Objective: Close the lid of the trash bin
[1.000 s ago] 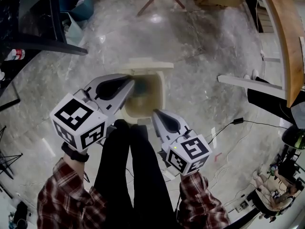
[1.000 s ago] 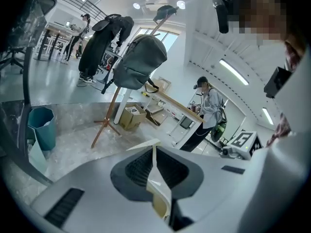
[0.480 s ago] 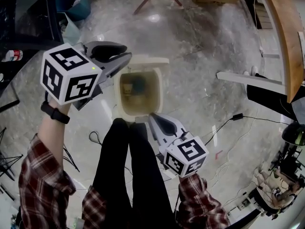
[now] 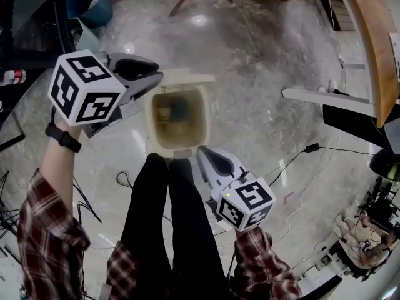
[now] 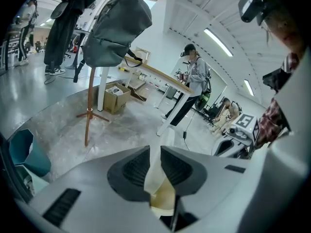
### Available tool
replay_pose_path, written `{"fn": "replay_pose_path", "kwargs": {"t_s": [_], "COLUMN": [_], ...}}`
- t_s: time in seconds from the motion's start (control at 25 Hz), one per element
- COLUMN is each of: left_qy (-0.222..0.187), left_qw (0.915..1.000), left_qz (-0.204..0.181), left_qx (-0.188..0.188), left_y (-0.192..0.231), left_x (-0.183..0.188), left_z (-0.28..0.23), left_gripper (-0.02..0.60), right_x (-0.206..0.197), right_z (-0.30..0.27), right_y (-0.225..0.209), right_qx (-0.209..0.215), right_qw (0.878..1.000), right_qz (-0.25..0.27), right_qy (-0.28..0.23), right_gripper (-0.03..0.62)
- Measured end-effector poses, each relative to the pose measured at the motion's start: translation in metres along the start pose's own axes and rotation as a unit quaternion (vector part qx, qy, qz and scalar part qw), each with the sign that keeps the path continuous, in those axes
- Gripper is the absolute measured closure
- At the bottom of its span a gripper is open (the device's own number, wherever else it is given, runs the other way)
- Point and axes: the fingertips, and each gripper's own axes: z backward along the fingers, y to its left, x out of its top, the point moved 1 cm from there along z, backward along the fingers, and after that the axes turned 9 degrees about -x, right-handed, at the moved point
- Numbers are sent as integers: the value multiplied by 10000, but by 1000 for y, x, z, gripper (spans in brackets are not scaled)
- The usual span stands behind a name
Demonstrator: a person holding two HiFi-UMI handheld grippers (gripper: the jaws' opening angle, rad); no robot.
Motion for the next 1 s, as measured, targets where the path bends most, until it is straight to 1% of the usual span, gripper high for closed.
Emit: {"fn": "replay_pose_path", "kwargs": {"t_s": [0.08, 0.2, 0.36, 0.48, 0.64, 0.8, 0.88, 1.0], "left_qy": [50, 12, 70, 22, 117, 421, 524, 578], "left_qw": [10000, 10000, 9995, 9997, 9996, 9986, 9981, 9974], "left_qz": [-6, 42, 87, 56, 104, 94, 164, 349], "left_qx": [-46, -73, -286, -238, -255, -291, -276, -241], "left_y": [-5, -12, -34, -51, -74, -92, -99, -106], "left_x": [-2, -7, -23, -38, -63, -97, -113, -136], "left_z": [-1, -2, -9, -15, -25, -42, -51, -64], "left_gripper": [508, 508, 508, 508, 508, 508, 508, 508], "right_x": [1, 2, 3, 4, 4, 0, -3, -7], "right_z": [3, 5, 8, 10, 12, 11, 11, 10], "right_y": [-1, 0, 0, 0, 2, 2, 0, -1], "right_qx": [-21, -33, -52, -57, -58, -62, -67, -77], "right_qw": [10000, 10000, 9999, 9998, 9998, 9998, 9998, 9997], "right_qz": [-31, -54, -91, -131, -149, -159, -181, -212], "right_qy": [-28, -52, -84, -129, -138, -103, -87, -61], "right_gripper": [580, 580, 580, 580, 580, 580, 580, 580]}}
